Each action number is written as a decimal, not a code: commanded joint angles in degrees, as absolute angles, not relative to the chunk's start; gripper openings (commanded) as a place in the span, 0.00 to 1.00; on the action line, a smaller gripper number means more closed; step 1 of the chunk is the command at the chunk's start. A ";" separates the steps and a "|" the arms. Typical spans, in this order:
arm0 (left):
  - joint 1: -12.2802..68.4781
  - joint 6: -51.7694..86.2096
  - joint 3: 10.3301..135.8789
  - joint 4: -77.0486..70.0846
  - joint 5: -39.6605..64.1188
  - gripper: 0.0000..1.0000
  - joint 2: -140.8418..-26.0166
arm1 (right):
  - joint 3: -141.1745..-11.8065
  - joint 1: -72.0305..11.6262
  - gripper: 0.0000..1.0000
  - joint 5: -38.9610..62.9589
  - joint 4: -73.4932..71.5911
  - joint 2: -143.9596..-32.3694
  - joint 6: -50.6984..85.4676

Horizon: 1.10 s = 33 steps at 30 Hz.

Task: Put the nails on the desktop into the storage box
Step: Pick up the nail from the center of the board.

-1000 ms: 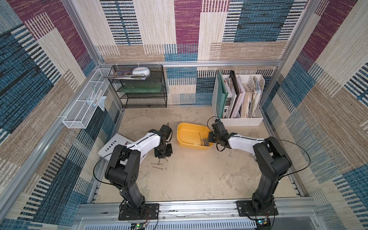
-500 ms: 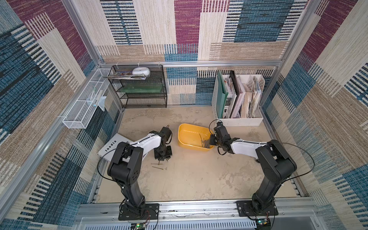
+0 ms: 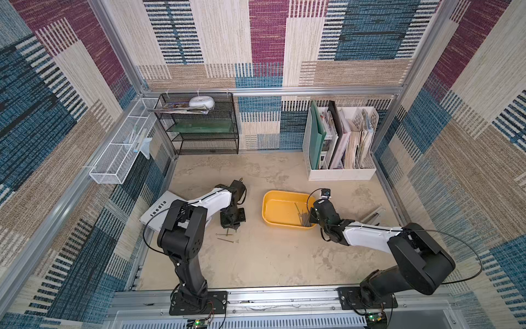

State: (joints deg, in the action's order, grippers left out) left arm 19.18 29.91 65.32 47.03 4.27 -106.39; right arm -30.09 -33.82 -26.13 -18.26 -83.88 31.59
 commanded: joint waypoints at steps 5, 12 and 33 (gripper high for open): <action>19.91 28.74 64.34 41.90 7.57 0.00 -106.62 | -23.42 -33.93 0.00 -29.80 -29.42 -81.73 34.94; 20.79 28.78 66.77 44.40 9.78 0.00 -101.57 | -19.33 -33.79 0.00 -25.95 -39.98 -82.76 38.24; 27.74 30.03 85.35 54.50 14.57 0.00 -89.14 | -21.41 -31.16 0.00 -17.28 -45.67 -89.62 37.69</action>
